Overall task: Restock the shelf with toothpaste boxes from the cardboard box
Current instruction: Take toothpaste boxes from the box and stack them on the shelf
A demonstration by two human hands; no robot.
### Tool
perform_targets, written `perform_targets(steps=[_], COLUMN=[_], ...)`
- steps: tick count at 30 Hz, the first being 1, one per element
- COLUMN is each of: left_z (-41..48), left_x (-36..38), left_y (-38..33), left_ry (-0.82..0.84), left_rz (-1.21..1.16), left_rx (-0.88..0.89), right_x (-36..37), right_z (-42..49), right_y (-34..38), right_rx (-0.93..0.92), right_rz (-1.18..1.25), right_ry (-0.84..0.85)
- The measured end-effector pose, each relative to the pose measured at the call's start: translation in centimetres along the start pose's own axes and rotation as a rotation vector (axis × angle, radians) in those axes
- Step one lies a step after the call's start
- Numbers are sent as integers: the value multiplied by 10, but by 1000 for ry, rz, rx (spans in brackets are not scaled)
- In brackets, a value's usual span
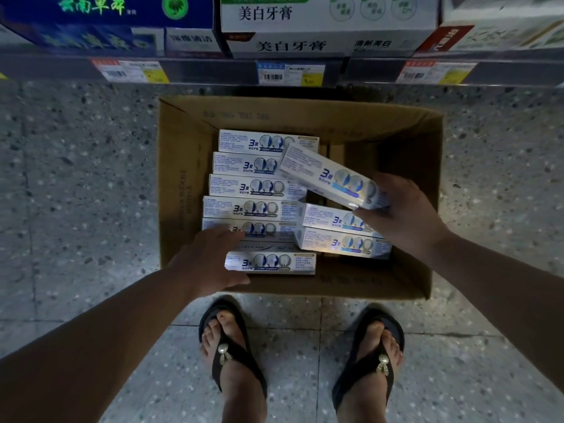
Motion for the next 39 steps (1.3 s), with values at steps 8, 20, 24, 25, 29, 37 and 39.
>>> perform_targets(steps=[8,20,24,25,29,37,39], left_z=[6,-21,-53,-66,-129,-297,-343], left_x=[11,7,-17,-25,-60,-177,-210], left_y=[8,-5,-10,-10,-11,-20,-22], left_ry=[45,-64,-172,-195,-266,-553,-610], left_rz=[-113,38,-145,-196,-421,-713,-733], left_rx=[17,166,143,137,72,65,65], right_x=[6,2,-21,-30,-79,-206,-240], right_z=[-15,-12,-22,-27,-52,-118,-137], right_y=[3,34,54,63,113,267,308], right_rx=[42,52,44,45,27,-140,-176], right_rz=[19,57,37,46,37,71,85], right_ry=[43,46,31,28,25,55,62])
Point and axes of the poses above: each hand's wrist, its own z-axis towards the middle knuckle, its own x-axis out of the palm, y = z × x, the point moved 8 cm from there along z, towards the middle knuckle, and after that the axes turned 9 degrees about z, right-handed, at the moved point
